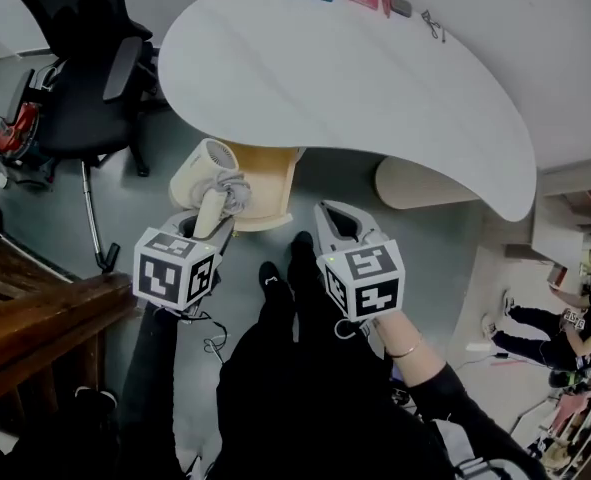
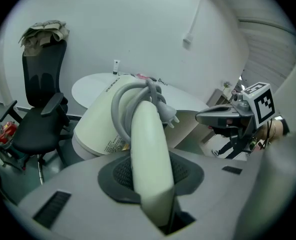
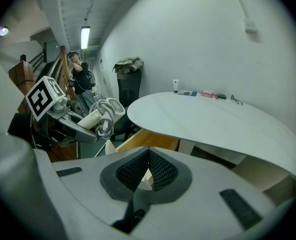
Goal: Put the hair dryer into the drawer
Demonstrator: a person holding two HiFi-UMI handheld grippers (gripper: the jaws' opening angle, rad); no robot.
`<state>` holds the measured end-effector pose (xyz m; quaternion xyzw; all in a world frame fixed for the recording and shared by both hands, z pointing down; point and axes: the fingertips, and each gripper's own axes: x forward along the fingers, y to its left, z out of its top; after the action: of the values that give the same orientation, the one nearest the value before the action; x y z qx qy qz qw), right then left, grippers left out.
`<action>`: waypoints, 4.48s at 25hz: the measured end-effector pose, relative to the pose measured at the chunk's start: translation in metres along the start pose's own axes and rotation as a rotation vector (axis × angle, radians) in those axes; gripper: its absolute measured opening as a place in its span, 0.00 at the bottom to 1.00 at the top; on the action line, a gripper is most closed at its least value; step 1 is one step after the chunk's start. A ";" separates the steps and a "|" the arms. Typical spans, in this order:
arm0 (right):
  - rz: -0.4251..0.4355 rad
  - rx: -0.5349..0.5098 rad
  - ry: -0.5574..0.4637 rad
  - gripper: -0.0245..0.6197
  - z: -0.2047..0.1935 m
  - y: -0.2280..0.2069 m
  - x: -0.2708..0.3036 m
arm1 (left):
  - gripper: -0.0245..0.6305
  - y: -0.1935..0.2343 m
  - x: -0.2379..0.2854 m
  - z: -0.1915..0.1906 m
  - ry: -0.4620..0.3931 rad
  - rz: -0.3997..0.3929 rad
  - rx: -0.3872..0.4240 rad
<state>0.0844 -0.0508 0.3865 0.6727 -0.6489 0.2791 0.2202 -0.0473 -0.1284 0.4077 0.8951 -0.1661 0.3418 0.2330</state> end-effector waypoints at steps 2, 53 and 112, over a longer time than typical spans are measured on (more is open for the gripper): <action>0.004 -0.001 0.017 0.04 -0.003 0.000 0.005 | 0.22 0.002 0.009 -0.007 0.048 -0.013 0.001; 0.261 -0.060 0.350 0.04 -0.040 0.002 0.153 | 0.22 0.051 0.175 -0.072 0.788 -0.126 0.141; 0.249 -0.130 0.530 0.04 -0.068 0.010 0.195 | 0.32 0.087 0.232 -0.071 0.590 0.062 0.234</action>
<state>0.0683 -0.1530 0.5654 0.4760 -0.6631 0.4275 0.3885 0.0399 -0.1951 0.6410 0.7725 -0.0782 0.6105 0.1560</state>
